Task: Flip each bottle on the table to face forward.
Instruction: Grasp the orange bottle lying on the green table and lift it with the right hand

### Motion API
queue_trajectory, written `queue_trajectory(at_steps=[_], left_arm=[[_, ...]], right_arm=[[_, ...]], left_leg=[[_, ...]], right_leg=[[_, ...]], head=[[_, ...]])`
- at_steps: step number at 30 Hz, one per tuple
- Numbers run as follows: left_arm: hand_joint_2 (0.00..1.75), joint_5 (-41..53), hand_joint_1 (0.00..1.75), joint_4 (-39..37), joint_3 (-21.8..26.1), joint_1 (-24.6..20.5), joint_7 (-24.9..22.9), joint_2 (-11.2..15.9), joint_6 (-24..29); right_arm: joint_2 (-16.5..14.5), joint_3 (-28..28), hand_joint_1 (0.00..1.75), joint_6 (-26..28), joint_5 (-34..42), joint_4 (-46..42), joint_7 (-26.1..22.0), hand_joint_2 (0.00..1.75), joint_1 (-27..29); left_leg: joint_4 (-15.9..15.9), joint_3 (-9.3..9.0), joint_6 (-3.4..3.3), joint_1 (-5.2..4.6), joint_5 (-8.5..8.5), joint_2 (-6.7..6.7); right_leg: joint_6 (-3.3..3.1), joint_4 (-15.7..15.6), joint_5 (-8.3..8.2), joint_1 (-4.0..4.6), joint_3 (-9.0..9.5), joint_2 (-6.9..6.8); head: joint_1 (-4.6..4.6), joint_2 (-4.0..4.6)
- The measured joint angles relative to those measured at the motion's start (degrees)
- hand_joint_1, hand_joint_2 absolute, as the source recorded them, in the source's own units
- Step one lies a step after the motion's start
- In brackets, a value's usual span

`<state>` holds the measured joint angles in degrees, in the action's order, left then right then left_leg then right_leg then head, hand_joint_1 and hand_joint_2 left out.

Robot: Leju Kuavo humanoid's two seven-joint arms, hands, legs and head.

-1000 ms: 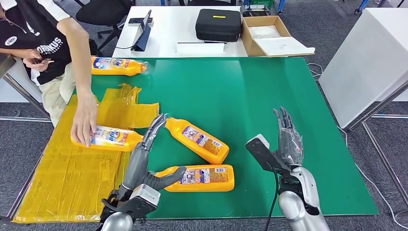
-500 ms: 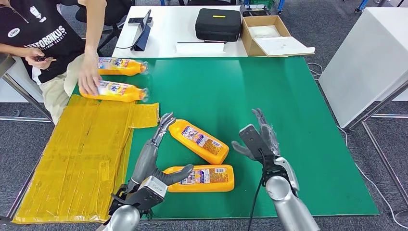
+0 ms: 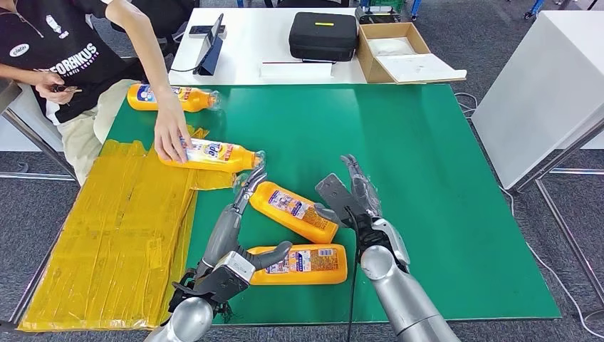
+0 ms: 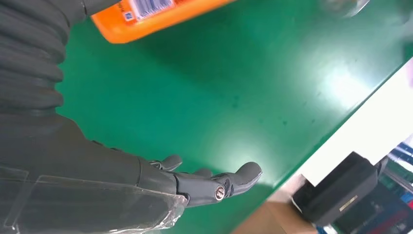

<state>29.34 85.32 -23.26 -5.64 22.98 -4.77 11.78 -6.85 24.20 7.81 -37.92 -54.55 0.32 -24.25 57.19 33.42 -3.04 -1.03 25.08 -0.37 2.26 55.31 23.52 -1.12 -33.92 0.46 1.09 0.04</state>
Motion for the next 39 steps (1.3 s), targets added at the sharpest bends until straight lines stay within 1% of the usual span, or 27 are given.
queue_trajectory(at_steps=[4,11,19,23,28,33,39], left_arm=[[1.75,-0.2,0.00,-0.5,0.0,-0.5,0.0,-0.3,-0.1],[1.75,-0.3,0.00,-1.0,0.0,-0.6,0.0,-0.4,-0.2],[1.75,-0.2,0.00,-1.4,0.3,-1.0,0.0,-1.6,-1.2],[1.75,-0.1,0.00,-1.6,0.7,-1.2,-0.1,-1.9,-1.2],[1.75,-0.2,0.00,-1.8,0.8,-1.3,-0.2,-1.9,-1.2],[1.75,-0.9,0.00,-2.0,1.3,-1.3,-0.4,-1.9,-1.2],[1.75,-2.2,0.00,-2.7,2.0,-1.1,-0.3,-1.9,-1.0]], right_arm=[[-1.6,1.7,0.00,1.2,-2.3,1.4,1.3,1.75,-1.3],[-2.8,3.0,0.00,1.7,-4.3,3.7,2.3,1.75,-2.7],[-5.4,5.4,0.00,2.0,-10.9,12.1,6.2,1.75,-6.5],[-6.3,6.5,0.00,0.2,-14.5,16.3,7.7,1.75,-8.0],[-6.5,7.7,0.00,-2.6,-18.1,19.0,8.1,1.75,-9.2],[-6.2,9.9,0.00,-6.2,-21.6,19.6,8.0,1.75,-10.6],[-4.9,13.7,0.00,-9.7,-23.4,17.8,7.6,1.75,-11.0]], left_leg=[[0.0,-0.01,0.00,0.00,0.00,-0.04],[0.0,-0.01,0.00,0.01,-0.01,-0.01],[0.0,-0.01,0.00,0.00,-0.01,-0.02],[0.0,-0.01,0.00,0.00,-0.01,-0.03],[0.0,-0.05,0.00,0.00,-0.01,-0.01],[0.0,-0.18,0.01,0.00,0.00,0.02],[0.0,-0.36,0.01,0.00,-0.01,0.03]], right_leg=[[0.00,0.0,0.00,0.01,0.00,-0.01],[0.00,0.0,0.00,0.01,0.00,0.00],[0.00,0.0,0.00,0.00,0.00,-0.01],[0.00,0.0,0.00,0.01,0.00,-0.01],[0.00,0.0,0.00,0.01,0.01,0.00],[0.00,0.0,0.00,0.01,0.10,0.01],[-0.01,0.0,-0.01,0.01,0.27,0.01]], head=[[0.01,-0.01],[0.00,-0.01],[0.01,0.00],[0.00,0.00],[0.01,-0.01],[0.01,0.00],[0.01,-0.01]])
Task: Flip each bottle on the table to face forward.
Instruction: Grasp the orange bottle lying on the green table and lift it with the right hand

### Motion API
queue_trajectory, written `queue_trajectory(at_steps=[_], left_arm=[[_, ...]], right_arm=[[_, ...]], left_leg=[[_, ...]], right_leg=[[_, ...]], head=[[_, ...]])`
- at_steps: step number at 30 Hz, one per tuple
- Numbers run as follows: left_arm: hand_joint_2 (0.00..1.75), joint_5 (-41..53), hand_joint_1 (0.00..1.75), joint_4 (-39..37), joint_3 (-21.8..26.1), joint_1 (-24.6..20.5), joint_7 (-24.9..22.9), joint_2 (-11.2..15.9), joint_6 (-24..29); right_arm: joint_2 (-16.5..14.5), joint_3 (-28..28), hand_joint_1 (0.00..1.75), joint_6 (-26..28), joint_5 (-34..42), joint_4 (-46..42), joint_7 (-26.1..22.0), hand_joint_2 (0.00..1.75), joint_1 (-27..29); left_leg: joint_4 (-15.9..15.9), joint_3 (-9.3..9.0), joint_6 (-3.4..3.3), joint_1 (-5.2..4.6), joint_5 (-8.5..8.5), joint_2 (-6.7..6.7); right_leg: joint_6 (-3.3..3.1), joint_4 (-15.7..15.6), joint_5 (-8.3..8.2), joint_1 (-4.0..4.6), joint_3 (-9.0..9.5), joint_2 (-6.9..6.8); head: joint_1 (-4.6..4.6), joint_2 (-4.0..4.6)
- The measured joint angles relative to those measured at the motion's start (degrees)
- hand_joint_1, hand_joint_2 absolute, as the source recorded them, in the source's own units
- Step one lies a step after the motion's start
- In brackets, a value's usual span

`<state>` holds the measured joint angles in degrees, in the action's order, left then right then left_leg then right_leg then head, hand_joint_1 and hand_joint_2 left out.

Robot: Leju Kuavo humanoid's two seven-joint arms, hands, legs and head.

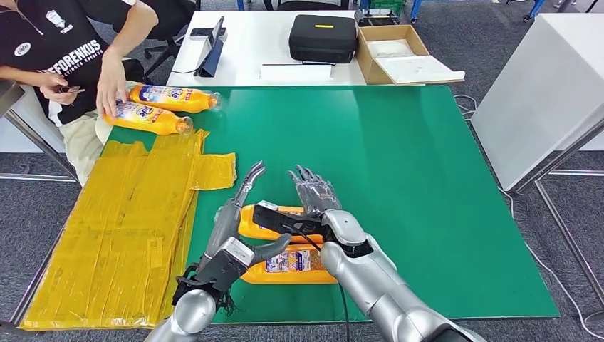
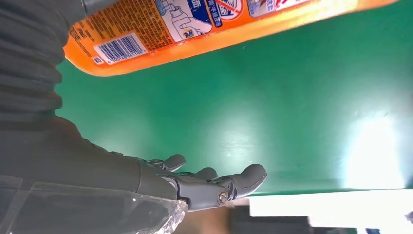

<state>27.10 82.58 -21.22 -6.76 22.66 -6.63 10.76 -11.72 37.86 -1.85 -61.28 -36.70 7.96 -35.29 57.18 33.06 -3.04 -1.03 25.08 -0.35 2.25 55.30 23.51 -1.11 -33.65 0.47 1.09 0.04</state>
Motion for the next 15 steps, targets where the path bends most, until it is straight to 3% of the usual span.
queue_trajectory(at_steps=[15], left_arm=[[1.75,-1.9,0.00,-2.1,0.7,0.2,0.3,0.1,0.8]], right_arm=[[4.7,5.5,0.00,-3.4,-1.7,-3.2,1.6,1.75,1.2]], left_leg=[[0.0,0.12,-0.05,-0.02,-0.05,-0.04]], right_leg=[[0.07,0.0,-0.09,-0.10,0.01,-0.03]], head=[[-0.01,0.00]])
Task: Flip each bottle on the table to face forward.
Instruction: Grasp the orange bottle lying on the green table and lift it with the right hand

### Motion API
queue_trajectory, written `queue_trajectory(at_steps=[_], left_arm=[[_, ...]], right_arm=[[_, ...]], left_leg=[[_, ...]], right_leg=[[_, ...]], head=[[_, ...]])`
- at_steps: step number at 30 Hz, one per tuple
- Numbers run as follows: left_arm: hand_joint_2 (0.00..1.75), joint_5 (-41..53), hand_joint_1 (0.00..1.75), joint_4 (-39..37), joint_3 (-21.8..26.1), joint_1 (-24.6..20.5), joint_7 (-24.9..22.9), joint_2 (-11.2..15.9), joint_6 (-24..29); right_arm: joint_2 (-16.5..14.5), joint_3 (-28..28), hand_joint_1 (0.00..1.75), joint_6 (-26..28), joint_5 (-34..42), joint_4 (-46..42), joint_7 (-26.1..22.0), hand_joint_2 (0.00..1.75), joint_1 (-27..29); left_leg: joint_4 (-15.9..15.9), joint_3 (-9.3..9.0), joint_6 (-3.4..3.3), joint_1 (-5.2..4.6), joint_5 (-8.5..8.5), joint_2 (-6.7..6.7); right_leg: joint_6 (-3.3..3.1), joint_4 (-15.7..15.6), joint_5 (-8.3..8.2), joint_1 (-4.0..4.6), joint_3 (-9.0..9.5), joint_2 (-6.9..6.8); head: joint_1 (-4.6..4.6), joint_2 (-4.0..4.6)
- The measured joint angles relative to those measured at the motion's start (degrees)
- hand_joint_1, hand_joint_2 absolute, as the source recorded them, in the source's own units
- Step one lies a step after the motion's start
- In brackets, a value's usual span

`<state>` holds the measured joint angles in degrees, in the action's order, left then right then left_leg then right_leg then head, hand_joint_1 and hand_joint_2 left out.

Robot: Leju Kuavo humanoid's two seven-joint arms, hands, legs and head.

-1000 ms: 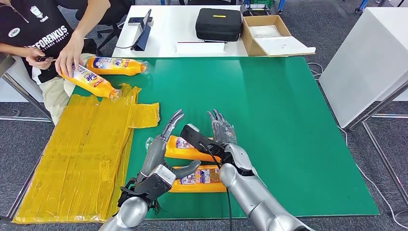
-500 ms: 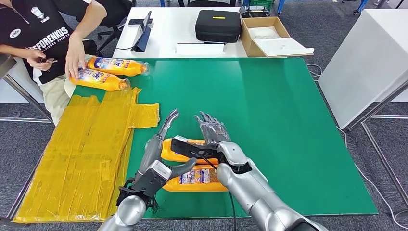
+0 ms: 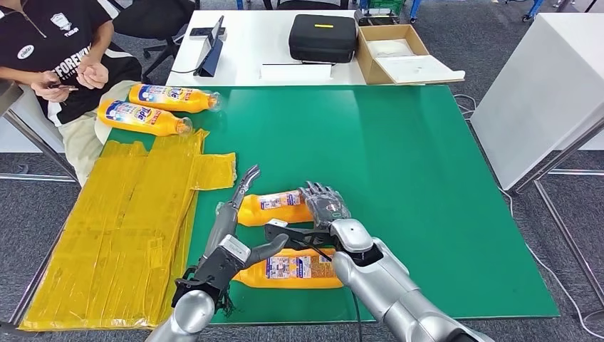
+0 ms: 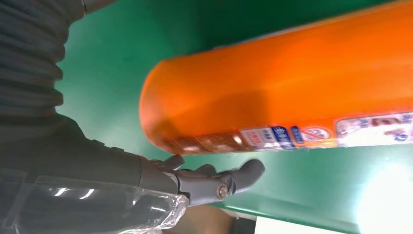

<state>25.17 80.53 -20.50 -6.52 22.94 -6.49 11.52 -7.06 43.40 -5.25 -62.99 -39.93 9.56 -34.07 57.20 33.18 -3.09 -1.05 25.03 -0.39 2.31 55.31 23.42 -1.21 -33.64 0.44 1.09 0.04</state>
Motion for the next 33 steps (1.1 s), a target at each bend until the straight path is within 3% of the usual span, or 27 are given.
queue_trajectory(at_steps=[16,33], left_arm=[[1.75,0.0,0.00,-0.9,2.3,0.8,0.4,0.4,0.8],[1.75,-0.5,0.00,-2.4,2.8,0.5,1.6,0.5,1.0]], right_arm=[[5.5,3.3,0.00,-2.7,2.2,-14.0,0.4,1.75,-3.7],[4.2,6.1,0.00,0.6,3.9,-5.6,-0.6,1.75,-4.0]], left_leg=[[0.0,0.20,0.02,0.03,-0.02,0.04],[0.0,0.21,0.02,0.03,-0.02,0.03]], right_leg=[[0.01,0.0,0.01,0.00,-0.22,0.03],[0.01,0.0,0.01,0.00,-0.22,0.03]], head=[[-0.01,0.00],[0.00,0.01]])
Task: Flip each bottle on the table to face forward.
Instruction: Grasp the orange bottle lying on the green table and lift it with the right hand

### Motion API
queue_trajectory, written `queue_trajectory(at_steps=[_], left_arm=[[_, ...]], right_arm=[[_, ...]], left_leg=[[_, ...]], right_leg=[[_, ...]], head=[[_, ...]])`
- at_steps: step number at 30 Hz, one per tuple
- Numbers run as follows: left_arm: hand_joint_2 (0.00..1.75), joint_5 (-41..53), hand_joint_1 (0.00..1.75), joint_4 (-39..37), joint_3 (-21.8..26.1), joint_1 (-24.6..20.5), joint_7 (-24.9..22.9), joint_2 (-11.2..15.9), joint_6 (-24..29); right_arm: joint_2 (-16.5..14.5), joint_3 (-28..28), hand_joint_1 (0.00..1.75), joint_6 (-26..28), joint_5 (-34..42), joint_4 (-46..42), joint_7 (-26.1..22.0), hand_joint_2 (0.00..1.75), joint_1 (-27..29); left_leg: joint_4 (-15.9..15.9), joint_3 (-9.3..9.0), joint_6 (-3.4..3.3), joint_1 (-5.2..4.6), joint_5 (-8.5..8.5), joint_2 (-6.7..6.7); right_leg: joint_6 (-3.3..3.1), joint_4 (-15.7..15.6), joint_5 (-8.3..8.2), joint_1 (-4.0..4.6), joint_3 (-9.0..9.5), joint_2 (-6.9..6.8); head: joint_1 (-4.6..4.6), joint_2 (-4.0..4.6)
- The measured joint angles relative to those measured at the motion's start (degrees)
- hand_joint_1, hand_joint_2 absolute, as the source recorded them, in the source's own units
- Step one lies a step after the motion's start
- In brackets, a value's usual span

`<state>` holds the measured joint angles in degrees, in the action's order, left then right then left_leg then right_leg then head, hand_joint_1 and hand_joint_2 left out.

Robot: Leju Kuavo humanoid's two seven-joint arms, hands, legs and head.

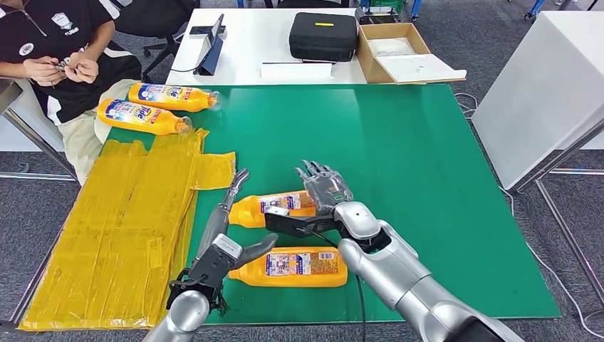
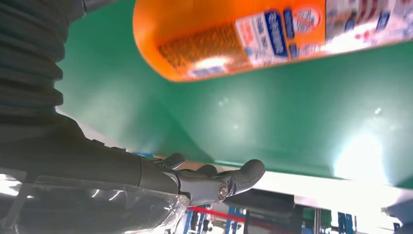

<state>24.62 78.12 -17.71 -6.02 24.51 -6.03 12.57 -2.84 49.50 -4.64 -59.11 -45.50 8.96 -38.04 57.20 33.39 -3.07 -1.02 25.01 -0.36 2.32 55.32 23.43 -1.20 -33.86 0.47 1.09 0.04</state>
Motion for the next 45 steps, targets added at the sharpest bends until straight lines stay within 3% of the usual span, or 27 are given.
queue_trajectory(at_steps=[17,28,40,44,45], left_arm=[[1.75,-0.5,0.00,-0.7,0.1,-0.2,0.2,0.0,0.1],[1.75,-0.6,0.00,-1.4,-0.1,-0.8,0.2,0.0,0.0],[1.75,-0.6,0.00,-2.4,-0.5,-1.6,0.2,-0.3,-0.2],[1.75,-0.6,0.00,-2.8,-0.5,-1.8,0.2,-0.5,-0.5],[1.75,-0.6,0.00,-2.9,-0.5,-1.9,0.2,-0.5,-0.5]], right_arm=[[-2.1,0.7,0.00,2.1,-0.3,7.0,-0.2,1.75,-0.5],[-4.2,0.2,0.00,8.4,-1.5,14.2,0.6,1.75,-0.5],[-5.3,-3.6,0.00,10.1,-1.1,20.3,-0.3,1.75,-0.3],[-5.6,-4.1,1.66,11.3,-2.7,21.5,-0.7,1.75,-0.5],[-5.7,-4.1,1.72,11.6,-3.1,21.7,-0.7,1.75,-0.5]], left_leg=[[0.0,0.00,0.00,0.00,0.00,0.00],[0.0,-0.01,0.00,0.00,0.00,0.01],[0.0,-0.01,0.00,-0.01,0.00,0.01],[0.0,-0.01,0.00,-0.01,0.00,0.01],[0.0,-0.01,0.00,-0.01,0.00,0.01]], right_leg=[[0.00,0.0,0.00,-0.01,0.00,0.00],[0.00,0.0,0.00,0.00,-0.01,0.00],[0.00,0.0,0.00,0.00,-0.01,0.00],[0.00,0.0,0.00,0.00,-0.01,0.00],[0.00,0.0,0.00,0.01,-0.01,0.00]], head=[[0.01,0.00],[0.01,-0.01],[0.00,-0.01],[0.00,0.00],[0.00,0.00]])
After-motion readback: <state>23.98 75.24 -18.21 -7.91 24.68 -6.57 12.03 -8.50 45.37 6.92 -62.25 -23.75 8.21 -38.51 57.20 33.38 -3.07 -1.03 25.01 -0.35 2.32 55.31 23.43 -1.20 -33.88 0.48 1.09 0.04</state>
